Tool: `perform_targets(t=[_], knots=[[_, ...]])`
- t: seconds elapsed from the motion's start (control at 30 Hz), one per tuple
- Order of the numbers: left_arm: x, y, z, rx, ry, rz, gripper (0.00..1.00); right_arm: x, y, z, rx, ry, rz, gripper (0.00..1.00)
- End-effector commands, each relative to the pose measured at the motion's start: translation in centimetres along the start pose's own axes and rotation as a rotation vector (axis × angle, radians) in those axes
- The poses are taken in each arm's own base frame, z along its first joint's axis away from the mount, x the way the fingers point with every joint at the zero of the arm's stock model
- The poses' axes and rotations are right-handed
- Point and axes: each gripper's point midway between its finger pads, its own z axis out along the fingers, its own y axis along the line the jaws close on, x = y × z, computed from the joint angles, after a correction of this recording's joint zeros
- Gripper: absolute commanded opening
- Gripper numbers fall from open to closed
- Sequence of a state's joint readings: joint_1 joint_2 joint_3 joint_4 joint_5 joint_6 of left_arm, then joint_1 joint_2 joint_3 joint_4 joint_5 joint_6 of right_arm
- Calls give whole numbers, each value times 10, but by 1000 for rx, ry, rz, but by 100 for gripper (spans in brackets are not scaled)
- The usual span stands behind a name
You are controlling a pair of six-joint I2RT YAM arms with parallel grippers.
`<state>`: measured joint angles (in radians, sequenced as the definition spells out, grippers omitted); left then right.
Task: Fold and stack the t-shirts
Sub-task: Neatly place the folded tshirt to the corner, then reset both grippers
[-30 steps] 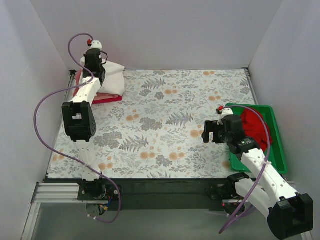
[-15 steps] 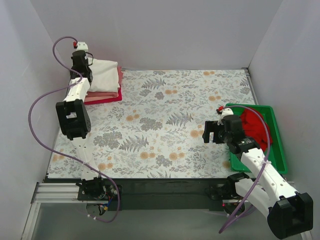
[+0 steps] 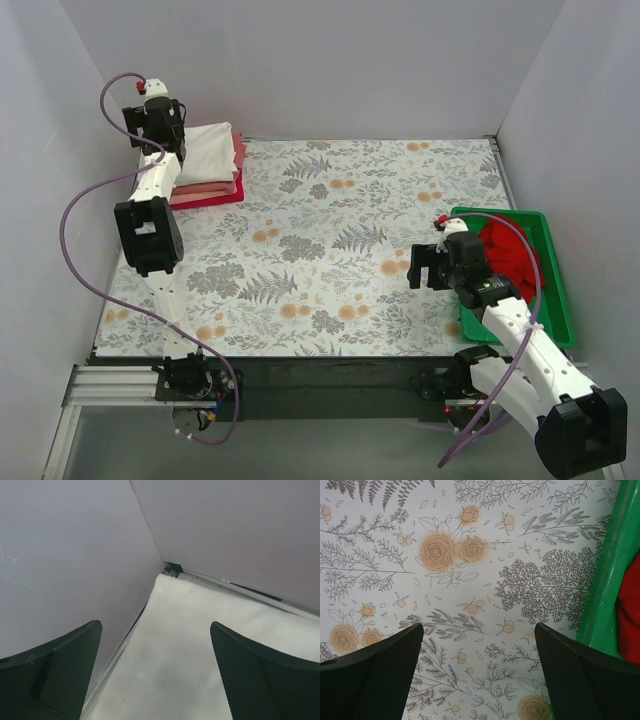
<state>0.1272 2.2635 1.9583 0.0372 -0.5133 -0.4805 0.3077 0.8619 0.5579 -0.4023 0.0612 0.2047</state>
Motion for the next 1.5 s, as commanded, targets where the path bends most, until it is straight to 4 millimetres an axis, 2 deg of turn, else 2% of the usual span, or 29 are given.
perform_targets(t=[0.0, 0.1, 0.13, 0.17, 0.23, 0.27, 0.3, 0.37, 0.4, 0.43, 0.47, 0.5, 0.53, 0.57, 0.6, 0.63, 0.67, 0.7, 0.73, 0.77, 0.8, 0.83, 0.87, 0.9, 0.97, 1.03, 1.13, 1.27, 1.47], knots=[[-85, 25, -42, 20, -75, -161, 90, -20, -2, -10, 14, -74, -6, 98], [-101, 16, -66, 68, -50, -272, 90, -23, -2, -14, 13, -99, -2, 98], [-95, 9, -76, 106, -5, -279, 91, -25, -2, -16, 14, -111, -2, 98], [-108, 1, -93, 184, -10, -324, 91, -26, -2, -17, 13, -118, 0, 98], [-103, -13, -112, 237, 35, -343, 91, -30, -1, -20, 8, -137, 2, 98], [-113, -11, -125, 243, 28, -371, 92, -31, 0, -22, 3, -144, 2, 98], [-116, -22, -138, 267, 46, -421, 92, -35, 1, -24, -2, -155, 1, 98], [-107, -24, -156, 280, 115, -447, 93, -40, 3, -29, -12, -181, 1, 98], [-118, -44, -187, 337, 128, -496, 93, -42, 4, -31, -18, -193, 2, 98], [-113, -48, -200, 350, 160, -514, 93, -43, 6, -34, -27, -206, 1, 98], [-93, -58, -212, 369, 207, -506, 93, -45, 6, -35, -30, -218, 5, 98], [-104, -68, -244, 439, 197, -517, 93, -45, 7, -36, -34, -224, 4, 98], [-95, -74, -259, 445, 225, -541, 94, -45, 8, -37, -42, -235, 13, 98], [-63, -82, -271, 435, 284, -524, 94, -45, 9, -38, -50, -241, 14, 98], [-47, -98, -296, 468, 317, -513, 94, -46, 11, -39, -58, -247, 10, 98], [-52, -96, -321, 512, 302, -537, 94, -47, 11, -42, -59, -264, 24, 98], [-41, -102, -335, 519, 329, -558, 94, -45, 10, -41, -55, -265, 33, 98], [1, -114, -357, 528, 398, -508, 94, -45, 8, -42, -50, -274, 42, 98], [4, -106, -369, 517, 388, -527, 95, -47, 9, -45, -52, -291, 50, 98], [20, -106, -380, 504, 416, -554, 95, -43, 9, -44, -54, -289, 58, 98], [52, -110, -396, 503, 458, -510, 95, -44, 9, -45, -57, -298, 65, 98], [69, -109, -405, 504, 482, -505, 95, -44, 10, -47, -67, -313, 72, 98], [75, -107, -416, 521, 500, -535, 95, -40, 10, -45, -67, -310, 90, 98], [113, -108, -430, 527, 558, -478, 95, -38, 10, -44, -68, -313, 99, 98], [140, -107, -446, 538, 614, -466, 95, -34, 6, -42, -56, -323, 126, 98], [179, -99, -461, 516, 657, -378, 95, -32, 3, -40, -43, -330, 144, 98], [205, -84, -471, 465, 684, -352, 96, -24, 0, -36, -33, -324, 163, 98], [202, -75, -479, 493, 672, -404, 97, -12, -1, -28, -33, -307, 193, 98], [181, -65, -481, 550, 601, -484, 98, 0, -3, -18, -28, -287, 230, 98]])
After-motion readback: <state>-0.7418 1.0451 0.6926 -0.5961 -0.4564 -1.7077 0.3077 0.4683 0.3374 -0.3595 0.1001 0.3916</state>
